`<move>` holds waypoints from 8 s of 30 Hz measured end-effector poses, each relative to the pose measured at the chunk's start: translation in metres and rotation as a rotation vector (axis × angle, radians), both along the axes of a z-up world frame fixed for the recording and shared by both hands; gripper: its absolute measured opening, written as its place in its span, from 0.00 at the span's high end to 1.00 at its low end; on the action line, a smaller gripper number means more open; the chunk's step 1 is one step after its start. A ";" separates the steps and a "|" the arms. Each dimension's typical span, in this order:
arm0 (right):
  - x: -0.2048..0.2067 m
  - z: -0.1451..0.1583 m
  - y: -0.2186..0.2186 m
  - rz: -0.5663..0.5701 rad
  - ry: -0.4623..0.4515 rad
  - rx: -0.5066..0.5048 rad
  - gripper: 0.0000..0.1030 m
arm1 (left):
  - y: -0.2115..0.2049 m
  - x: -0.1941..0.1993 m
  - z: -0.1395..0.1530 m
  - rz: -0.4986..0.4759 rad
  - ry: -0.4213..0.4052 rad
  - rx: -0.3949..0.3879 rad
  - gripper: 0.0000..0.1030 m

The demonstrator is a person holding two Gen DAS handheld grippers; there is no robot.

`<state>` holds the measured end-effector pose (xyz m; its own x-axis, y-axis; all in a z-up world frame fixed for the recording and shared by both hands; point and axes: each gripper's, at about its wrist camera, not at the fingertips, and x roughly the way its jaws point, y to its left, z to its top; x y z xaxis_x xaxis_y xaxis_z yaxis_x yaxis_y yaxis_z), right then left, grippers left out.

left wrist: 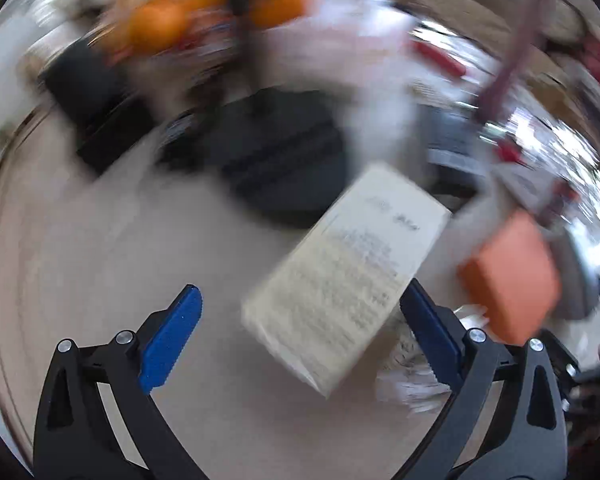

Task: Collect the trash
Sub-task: 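Grasp the cream box with the left tool while the right tool grasps the black PYAMY box, then carry both boxes over the wastebasket and open both tools, then grasp the crumpled white paper with the left tool while the right tool grasps the snack wrapper, then carry the paper and wrapper over the wastebasket and open both tools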

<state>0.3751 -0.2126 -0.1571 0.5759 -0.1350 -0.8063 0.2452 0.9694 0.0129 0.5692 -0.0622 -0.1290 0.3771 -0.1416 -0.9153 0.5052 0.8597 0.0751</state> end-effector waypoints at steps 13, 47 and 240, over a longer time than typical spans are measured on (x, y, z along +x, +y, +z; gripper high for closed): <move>-0.001 0.000 0.000 0.000 -0.001 0.002 0.06 | -0.055 -0.018 0.009 -0.334 -0.210 0.236 0.07; 0.002 0.007 -0.003 0.099 -0.014 0.019 0.59 | -0.029 -0.008 -0.007 0.065 0.147 0.015 0.53; -0.333 -0.102 0.056 0.353 0.393 0.238 0.40 | 0.071 -0.530 -0.110 0.386 0.258 -0.243 0.16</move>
<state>0.0425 -0.1563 -0.2590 0.2048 0.2216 -0.9534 -0.0617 0.9750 0.2134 0.0392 0.0092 -0.2386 0.2103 -0.2567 -0.9433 0.1236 0.9641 -0.2349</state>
